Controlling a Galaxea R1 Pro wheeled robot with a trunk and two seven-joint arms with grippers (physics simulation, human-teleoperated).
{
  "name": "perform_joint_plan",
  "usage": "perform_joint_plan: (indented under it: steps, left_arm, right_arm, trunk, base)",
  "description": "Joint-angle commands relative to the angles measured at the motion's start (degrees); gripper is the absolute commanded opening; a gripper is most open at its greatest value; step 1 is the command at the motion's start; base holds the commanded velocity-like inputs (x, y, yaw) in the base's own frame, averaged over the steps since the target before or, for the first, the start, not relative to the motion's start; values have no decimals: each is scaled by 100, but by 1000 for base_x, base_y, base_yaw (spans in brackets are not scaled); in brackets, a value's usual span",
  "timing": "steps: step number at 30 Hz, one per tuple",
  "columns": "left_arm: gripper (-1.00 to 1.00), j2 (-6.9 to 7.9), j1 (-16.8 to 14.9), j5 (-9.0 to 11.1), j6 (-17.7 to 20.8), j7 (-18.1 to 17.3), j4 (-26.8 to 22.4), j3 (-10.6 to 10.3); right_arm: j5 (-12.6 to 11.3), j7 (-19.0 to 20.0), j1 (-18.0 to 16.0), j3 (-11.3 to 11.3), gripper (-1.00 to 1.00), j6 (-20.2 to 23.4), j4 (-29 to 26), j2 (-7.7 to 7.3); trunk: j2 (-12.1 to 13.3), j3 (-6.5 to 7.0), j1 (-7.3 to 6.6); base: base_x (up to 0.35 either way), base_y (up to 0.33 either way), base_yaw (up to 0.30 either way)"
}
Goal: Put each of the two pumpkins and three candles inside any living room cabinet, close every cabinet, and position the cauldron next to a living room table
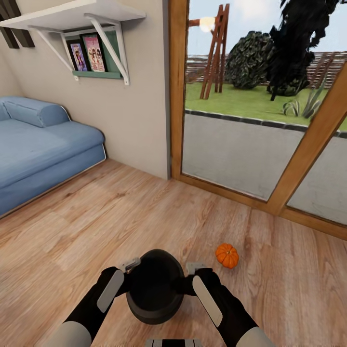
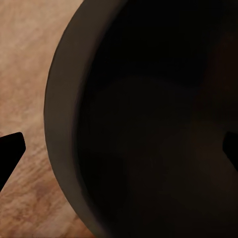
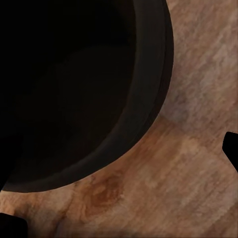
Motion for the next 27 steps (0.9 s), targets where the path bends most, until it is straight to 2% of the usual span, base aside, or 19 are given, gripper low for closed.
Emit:
perform_joint_plan:
  steps: [1, 16, 20, 24, 27]
  left_arm:
    - [100, 1, -2, 61, 6, 56, -8, -11]
    - [100, 3, -2, 61, 6, 56, -8, -16]
    - [100, 1, -2, 61, 6, 56, -8, -16]
    - [100, -1, -2, 64, 6, 56, -8, -16]
    - [100, 0, -2, 63, 6, 56, -8, -16]
  right_arm:
    - [-60, -56, -4, 10, 100, 10, -8, -1]
    - [-66, -22, -4, 9, 100, 5, -6, -1]
    - [-68, -16, -4, 9, 100, 4, -6, -1]
    - [-69, -15, -4, 9, 100, 6, -7, -2]
    - [-69, -15, -4, 9, 100, 7, -12, -1]
  trunk:
    - [-4, -28, 1]
    - [-24, -360, 40]
    - [-24, -360, 40]
    - [-29, -449, 50]
    - [-29, -449, 50]
  base:
    - [0, 0, 0]
    - [0, 0, 0]
    - [0, 0, 0]
    - [0, 0, 0]
    - [0, 0, 0]
